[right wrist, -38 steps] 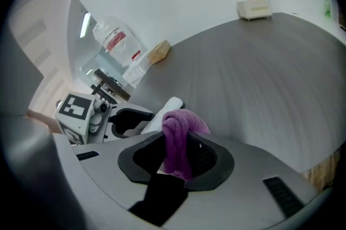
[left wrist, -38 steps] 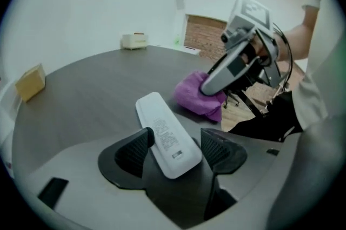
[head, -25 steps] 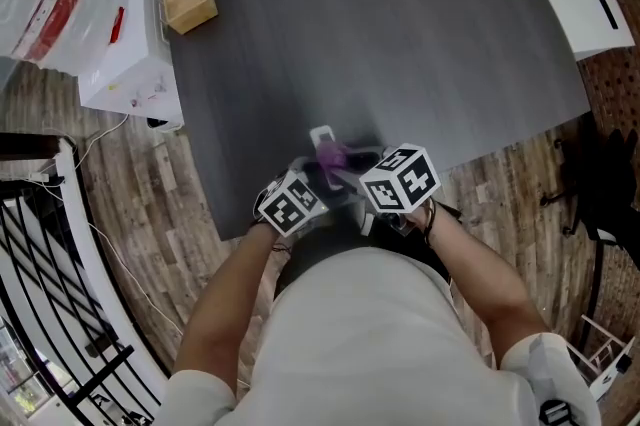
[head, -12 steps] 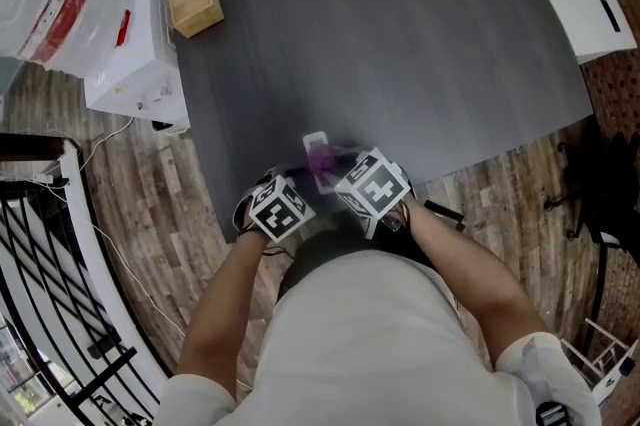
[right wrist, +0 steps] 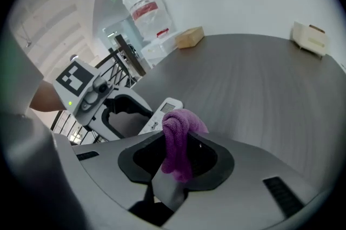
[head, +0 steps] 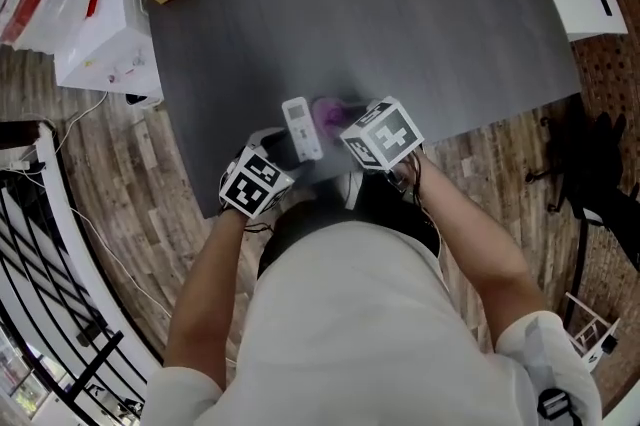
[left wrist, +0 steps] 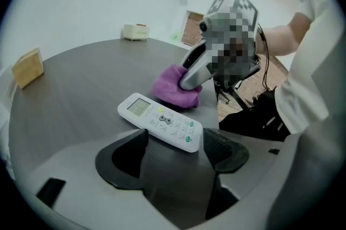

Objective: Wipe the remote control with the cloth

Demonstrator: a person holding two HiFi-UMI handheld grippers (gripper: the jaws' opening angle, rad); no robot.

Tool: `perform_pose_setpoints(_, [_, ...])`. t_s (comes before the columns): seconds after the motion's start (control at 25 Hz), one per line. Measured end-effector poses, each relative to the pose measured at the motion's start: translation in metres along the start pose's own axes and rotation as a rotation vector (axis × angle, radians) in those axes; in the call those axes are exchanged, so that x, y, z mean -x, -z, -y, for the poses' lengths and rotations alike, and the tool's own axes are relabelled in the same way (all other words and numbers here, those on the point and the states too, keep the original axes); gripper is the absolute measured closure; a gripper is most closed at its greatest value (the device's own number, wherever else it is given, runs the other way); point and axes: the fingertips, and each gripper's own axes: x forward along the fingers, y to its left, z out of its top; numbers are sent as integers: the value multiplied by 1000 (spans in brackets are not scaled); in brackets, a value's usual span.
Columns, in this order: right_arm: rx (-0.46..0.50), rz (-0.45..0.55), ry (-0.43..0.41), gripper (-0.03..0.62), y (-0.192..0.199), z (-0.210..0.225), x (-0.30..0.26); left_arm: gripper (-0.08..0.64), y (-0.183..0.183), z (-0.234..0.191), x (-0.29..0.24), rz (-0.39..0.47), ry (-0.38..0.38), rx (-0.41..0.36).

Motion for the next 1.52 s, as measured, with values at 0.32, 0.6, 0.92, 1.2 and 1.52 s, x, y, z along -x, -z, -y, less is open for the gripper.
perform_pose_setpoints(0.32, [-16, -22, 0, 482, 5, -6, -12, 244, -6, -6, -8, 9, 33, 13])
perform_pose_setpoints(0.6, [-39, -18, -4, 482, -1, -3, -10, 244, -8, -13, -6, -1, 48, -3])
perform_pose_setpoints(0.92, [-66, 67, 87, 482, -14, 42, 37, 244, -14, -11, 32, 173, 54, 186])
perform_pose_setpoints(1.2, [-122, 124, 185, 482, -6, 78, 76, 244, -38, -9, 69, 444, 83, 427])
perform_pose_setpoints(1.52, [-158, 247, 263, 482, -2, 73, 124, 329, -72, 12, 110, 683, 222, 548])
